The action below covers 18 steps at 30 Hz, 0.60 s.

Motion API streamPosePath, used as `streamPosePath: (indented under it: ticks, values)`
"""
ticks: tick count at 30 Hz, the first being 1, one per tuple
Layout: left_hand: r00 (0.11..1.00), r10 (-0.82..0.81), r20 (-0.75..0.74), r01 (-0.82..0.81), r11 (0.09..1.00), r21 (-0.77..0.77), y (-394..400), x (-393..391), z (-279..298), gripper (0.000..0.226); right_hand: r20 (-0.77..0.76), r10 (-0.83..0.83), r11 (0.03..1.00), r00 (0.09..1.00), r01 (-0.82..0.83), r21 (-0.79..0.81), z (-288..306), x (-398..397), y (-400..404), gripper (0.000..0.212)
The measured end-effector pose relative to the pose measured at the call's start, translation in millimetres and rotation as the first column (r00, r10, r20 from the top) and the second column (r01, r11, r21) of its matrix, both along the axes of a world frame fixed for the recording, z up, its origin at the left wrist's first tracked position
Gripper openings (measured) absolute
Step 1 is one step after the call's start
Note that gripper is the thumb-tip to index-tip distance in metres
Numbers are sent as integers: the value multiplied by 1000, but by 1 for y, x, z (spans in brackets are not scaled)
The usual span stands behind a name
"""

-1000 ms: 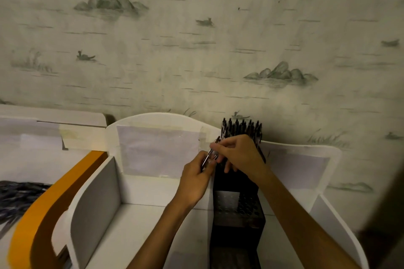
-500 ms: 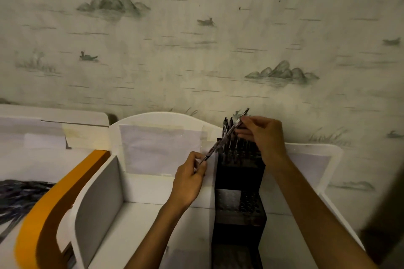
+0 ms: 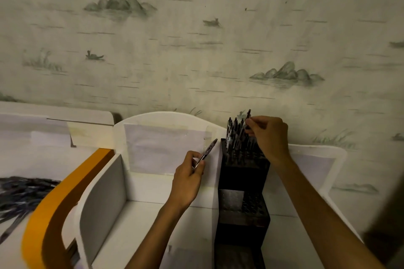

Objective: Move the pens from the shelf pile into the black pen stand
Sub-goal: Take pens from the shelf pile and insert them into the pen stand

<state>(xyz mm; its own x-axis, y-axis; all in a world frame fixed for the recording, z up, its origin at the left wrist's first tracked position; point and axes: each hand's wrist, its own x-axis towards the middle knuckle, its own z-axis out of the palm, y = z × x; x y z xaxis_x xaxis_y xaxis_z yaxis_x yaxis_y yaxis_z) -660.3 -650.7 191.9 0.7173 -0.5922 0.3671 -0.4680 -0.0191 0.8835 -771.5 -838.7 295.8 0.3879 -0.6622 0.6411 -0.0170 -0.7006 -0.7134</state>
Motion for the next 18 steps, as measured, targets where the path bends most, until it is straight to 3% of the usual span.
streamPosePath:
  ticks: [18]
  values:
    - [998,-32,-50,30,999,-26,1,3,-2,7,-241,7,1000,970,-7,-2,-29,3,5,11]
